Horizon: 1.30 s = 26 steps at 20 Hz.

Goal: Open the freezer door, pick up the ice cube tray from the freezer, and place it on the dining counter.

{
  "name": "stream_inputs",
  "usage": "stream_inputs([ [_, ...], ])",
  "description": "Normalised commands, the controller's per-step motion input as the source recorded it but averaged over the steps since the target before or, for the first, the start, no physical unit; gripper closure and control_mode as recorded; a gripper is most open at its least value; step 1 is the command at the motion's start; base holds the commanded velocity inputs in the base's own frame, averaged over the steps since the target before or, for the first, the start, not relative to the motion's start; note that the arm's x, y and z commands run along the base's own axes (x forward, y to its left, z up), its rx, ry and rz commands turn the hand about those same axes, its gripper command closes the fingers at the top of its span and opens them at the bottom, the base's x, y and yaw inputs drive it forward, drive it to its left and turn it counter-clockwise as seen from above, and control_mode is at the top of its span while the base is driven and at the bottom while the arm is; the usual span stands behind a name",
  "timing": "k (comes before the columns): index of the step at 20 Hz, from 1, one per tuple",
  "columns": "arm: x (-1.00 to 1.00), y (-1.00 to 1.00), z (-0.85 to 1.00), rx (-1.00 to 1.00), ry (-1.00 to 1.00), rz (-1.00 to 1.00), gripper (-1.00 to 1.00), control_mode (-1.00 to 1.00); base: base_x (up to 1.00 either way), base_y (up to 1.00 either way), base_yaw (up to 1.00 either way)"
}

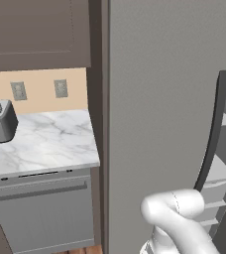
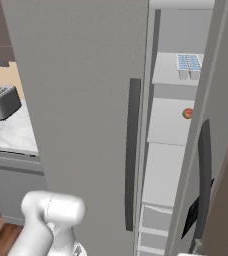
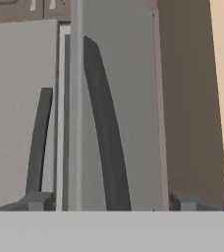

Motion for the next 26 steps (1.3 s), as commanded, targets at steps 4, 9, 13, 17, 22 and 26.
stream_inputs([
  [4, -1.0, 0.89, 0.01, -0.05, 0.0, -0.11, -1.0, -1.0, 0.0, 0.0, 0.0],
  [9, -0.59, 1.0, 0.05, -0.13, -0.01, -0.11, -1.0, -1.0, 0.0, 0.0, 0.0],
  [13, -0.11, 1.0, 0.06, -0.14, -0.01, -0.12, -1.0, -1.0, 0.0, 0.0, 0.0],
  [17, 0.1, 1.0, 0.13, -0.12, -0.03, -0.19, -1.0, -1.0, 0.0, 0.0, 0.0],
  [22, 0.56, 1.0, 0.12, -0.1, -0.06, -0.32, -1.0, -1.0, 0.0, 0.0, 0.0],
  [26, 0.87, 0.77, 0.15, -0.02, -0.05, -0.41, -1.0, -1.0, 0.0, 0.0, 0.0],
])
